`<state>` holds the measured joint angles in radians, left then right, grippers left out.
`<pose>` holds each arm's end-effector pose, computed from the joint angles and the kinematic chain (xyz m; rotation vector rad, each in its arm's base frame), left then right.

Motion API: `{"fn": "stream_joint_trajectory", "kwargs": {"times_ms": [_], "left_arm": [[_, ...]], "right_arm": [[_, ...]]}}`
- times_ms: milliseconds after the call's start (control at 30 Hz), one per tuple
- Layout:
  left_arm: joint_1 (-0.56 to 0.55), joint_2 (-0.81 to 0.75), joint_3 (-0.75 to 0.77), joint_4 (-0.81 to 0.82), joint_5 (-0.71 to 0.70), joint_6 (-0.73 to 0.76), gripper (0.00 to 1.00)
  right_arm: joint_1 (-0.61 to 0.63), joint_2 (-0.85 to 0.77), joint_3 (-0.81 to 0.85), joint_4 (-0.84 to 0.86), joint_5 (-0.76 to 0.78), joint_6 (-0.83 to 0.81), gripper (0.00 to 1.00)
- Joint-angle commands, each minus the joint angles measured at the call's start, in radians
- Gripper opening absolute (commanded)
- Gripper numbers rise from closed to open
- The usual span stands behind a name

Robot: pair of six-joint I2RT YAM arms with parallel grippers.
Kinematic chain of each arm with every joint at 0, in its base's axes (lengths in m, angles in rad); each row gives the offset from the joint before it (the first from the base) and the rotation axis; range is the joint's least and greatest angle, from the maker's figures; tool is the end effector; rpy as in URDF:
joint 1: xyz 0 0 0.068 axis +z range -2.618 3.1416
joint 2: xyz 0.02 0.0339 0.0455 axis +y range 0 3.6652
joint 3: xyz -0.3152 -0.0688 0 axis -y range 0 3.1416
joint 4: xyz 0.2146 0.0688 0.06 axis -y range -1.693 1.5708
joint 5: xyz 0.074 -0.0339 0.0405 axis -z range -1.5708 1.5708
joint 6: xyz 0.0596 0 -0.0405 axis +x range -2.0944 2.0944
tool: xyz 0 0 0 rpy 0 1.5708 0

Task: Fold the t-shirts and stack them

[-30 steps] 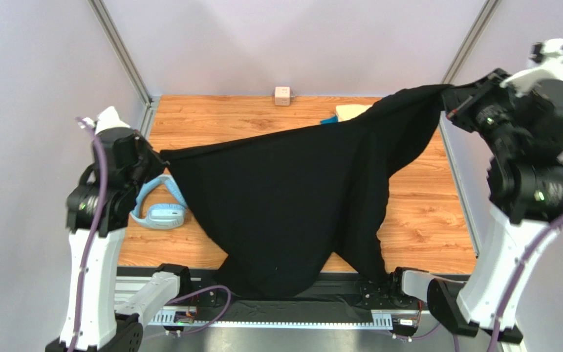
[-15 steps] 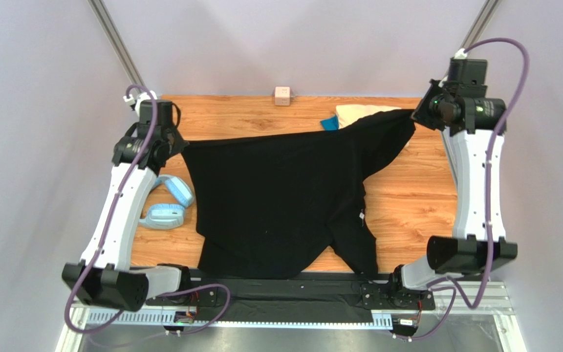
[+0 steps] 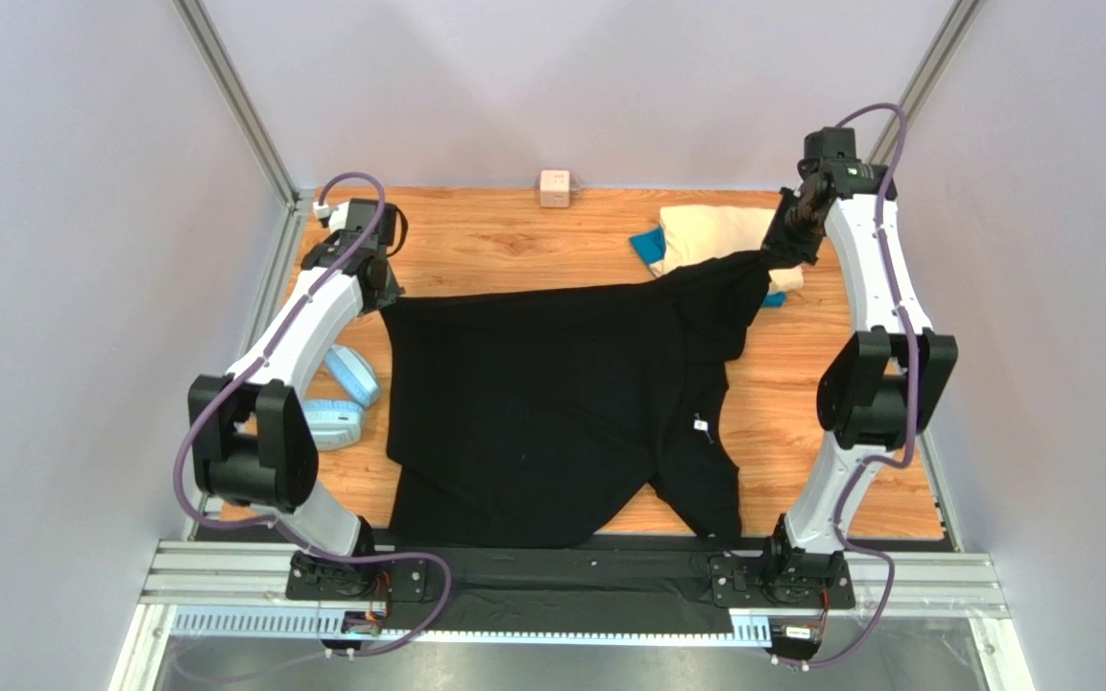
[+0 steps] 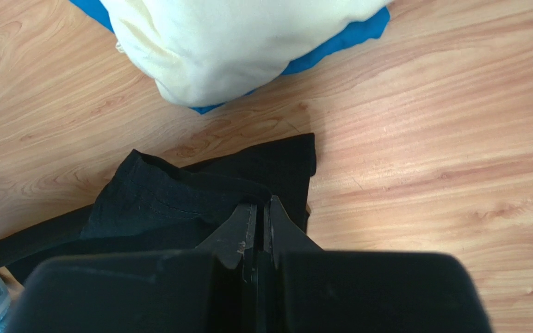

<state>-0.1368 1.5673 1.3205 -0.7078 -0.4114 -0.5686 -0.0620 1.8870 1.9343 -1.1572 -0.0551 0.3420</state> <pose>0.3163 -0.0195 0.3295 -0.6757 2.3305 0.2079 0.3884 -0.0208 0.3636 0.5223 2.6371 0.1614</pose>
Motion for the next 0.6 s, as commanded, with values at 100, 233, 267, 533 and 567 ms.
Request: {"fn": "stream_joint_trajectory", "kwargs": {"times_ms": [100,233,267,533,567], "left_arm": [[0.002,0.199,0.138,0.099,-0.090,0.018,0.00],[0.002,0.283,0.189,0.117,-0.098,0.015,0.00],[0.002,0.295,0.197,0.123,-0.101,0.015,0.00],[0.002,0.382,0.282,0.195,-0.142,0.061,0.00],[0.002,0.385,0.301,0.203,-0.147,0.070,0.00]], "right_arm": [[0.014,0.174,0.230,0.024,0.034,-0.031,0.00],[0.027,0.267,0.321,0.027,0.054,-0.028,0.00],[0.033,0.293,0.334,0.033,0.089,-0.028,0.00],[0.039,0.340,0.370,0.166,0.094,-0.018,0.00],[0.042,0.345,0.373,0.177,0.089,-0.018,0.00]]}}
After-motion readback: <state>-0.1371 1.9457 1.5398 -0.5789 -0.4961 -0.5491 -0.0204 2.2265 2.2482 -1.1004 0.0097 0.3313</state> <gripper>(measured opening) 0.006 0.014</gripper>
